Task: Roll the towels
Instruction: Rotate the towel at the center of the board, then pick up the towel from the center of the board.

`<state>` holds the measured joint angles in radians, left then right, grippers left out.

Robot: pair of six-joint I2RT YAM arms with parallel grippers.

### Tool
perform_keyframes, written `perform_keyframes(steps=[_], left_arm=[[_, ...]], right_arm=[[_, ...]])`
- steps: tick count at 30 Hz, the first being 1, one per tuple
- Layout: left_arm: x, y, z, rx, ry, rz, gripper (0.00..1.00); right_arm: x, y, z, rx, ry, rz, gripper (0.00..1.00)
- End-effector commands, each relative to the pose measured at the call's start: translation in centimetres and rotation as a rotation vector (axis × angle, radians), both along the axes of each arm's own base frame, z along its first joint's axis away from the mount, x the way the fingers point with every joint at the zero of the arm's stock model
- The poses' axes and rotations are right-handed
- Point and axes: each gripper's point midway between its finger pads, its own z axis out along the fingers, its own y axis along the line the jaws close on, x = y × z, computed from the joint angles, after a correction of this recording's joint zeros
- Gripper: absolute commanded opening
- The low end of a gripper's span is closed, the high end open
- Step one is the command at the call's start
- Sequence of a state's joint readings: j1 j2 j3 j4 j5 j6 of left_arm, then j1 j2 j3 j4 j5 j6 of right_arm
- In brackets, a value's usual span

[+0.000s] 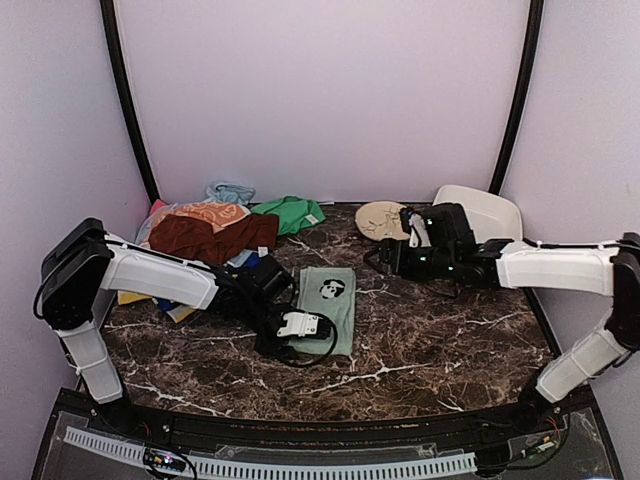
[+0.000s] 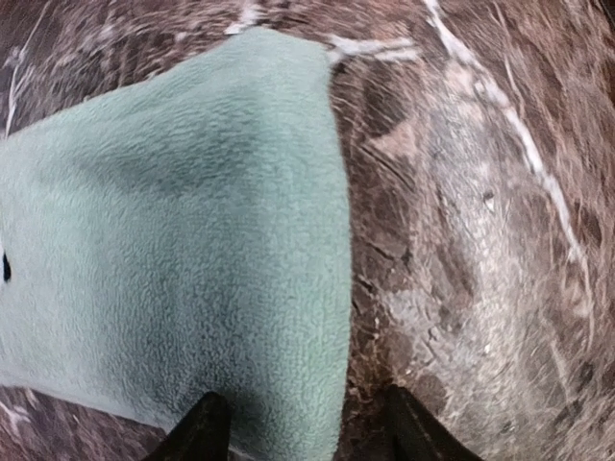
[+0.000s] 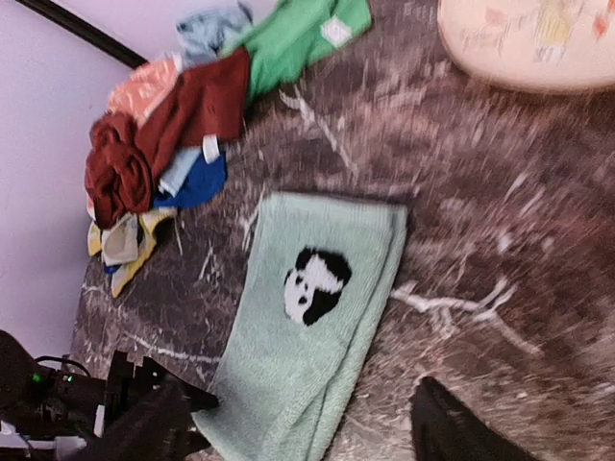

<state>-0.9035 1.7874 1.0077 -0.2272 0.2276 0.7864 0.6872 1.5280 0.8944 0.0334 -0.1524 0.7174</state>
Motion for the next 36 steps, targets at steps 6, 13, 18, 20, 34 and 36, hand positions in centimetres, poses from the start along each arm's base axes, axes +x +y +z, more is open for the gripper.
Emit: perform_keyframes(steps=[6, 13, 18, 20, 34, 36], left_arm=[[-1.8, 0.1, 3.8, -0.087, 0.058, 0.007, 0.74], [-1.3, -1.2, 4.3, -0.134, 0.167, 0.053, 0.63], [0.2, -0.6, 3.9, -0.133, 0.29, 0.124, 0.58], [0.3, -0.4, 3.6, -0.128, 0.304, 0.135, 0.58], [5.9, -1.4, 6.9, -0.252, 0.49, 0.315, 0.6], [5.9, -1.4, 6.6, -0.242, 0.504, 0.319, 0.6]], right_arm=[[-0.1, -9.6, 10.4, -0.107, -0.495, -0.234, 1.0], [-6.3, -4.7, 8.3, -0.306, -0.712, 0.167, 0.96], [-12.0, -0.2, 4.1, -0.517, -0.847, 0.533, 0.85], [-14.1, 1.6, 2.3, -0.6, -0.887, 0.668, 0.84], [-15.3, 8.7, -6.1, -0.931, -1.131, 1.027, 0.69], [-14.7, 9.3, -6.9, -0.929, -1.126, 1.029, 0.64]])
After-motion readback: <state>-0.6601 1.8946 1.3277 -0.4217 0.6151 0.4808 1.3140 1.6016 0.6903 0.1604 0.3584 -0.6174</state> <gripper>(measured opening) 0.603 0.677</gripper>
